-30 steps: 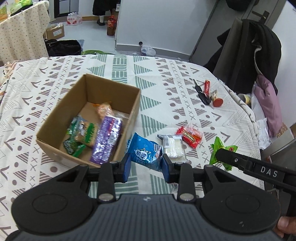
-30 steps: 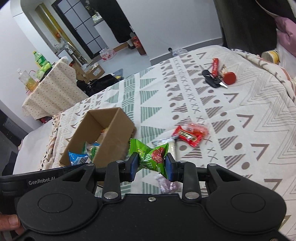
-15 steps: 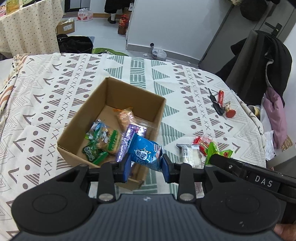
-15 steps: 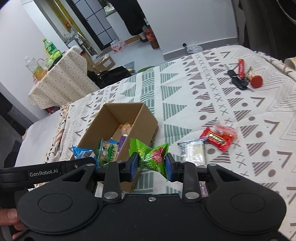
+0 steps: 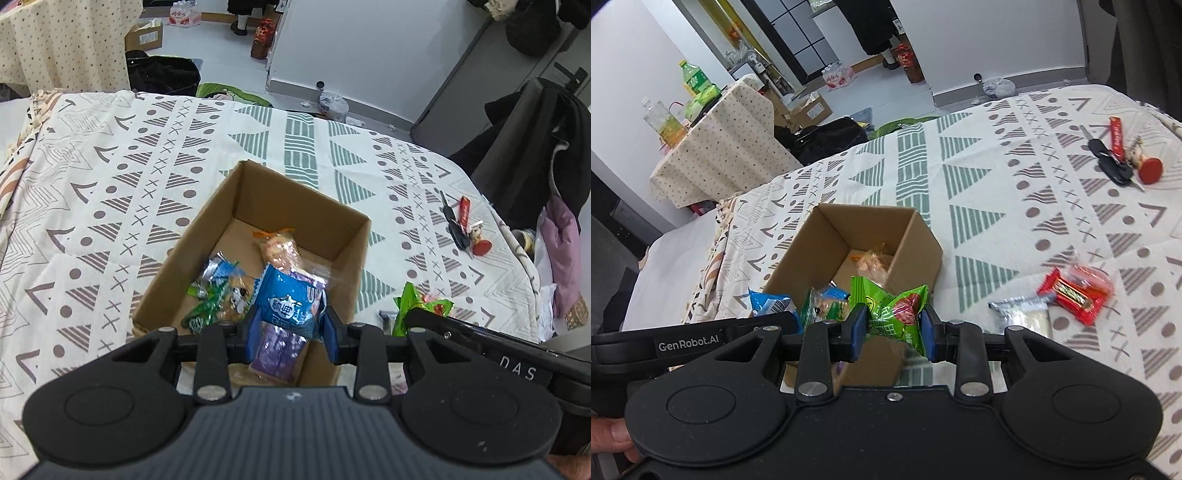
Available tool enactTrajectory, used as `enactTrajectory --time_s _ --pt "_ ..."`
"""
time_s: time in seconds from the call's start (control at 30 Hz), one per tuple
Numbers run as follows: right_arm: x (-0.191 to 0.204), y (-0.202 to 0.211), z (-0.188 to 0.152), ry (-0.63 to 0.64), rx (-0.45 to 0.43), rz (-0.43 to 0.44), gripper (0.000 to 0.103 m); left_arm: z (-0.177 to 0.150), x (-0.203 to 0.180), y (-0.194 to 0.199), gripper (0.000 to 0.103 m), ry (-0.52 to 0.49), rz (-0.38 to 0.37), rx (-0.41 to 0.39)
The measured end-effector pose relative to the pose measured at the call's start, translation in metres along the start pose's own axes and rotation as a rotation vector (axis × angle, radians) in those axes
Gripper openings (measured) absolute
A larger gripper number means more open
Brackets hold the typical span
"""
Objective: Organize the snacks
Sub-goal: 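Carry the blue packet into the box with the left gripper while the right drops the green candy, then open both grippers and move them back toward the remaining snacks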
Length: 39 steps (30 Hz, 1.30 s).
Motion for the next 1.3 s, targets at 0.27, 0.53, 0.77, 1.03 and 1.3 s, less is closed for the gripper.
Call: enactTrajectory --time_s 0.27,0.53,0.77,1.03,1.3 --pt "0.011 -0.022 0.023 -0.005 0.013 0.017 0.031 0.028 0.016 -0.017 0.034 0.038 -0.008 -0.002" --pt "0.027 -0.040 0.045 0.016 0.011 0.031 0.032 0.055 0.030 -0.024 0.037 0.088 -0.004 -0.035" --pt "0.022 -0.051 0.045 -0.009 0.031 0.023 0.040 0.053 0.040 -0.033 0.045 0.114 0.004 -0.007" --pt "0.012 -0.042 0.035 -0.042 0.036 0.008 0.040 0.041 0.044 -0.032 0.060 0.126 0.013 0.021" --pt "0.007 -0.023 0.022 -0.046 0.024 0.009 0.040 0.025 0.039 -0.016 0.075 0.112 0.040 0.016"
Point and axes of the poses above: each gripper's, at about its wrist camera, not at the fingertips, and y roughly against the way its jaws point, x to its left, z to its top, the point moved 10 cm from there along -y, roughly the way its jaws point, and after that the axes turned 10 degrees about x, right-handed, at the moved point
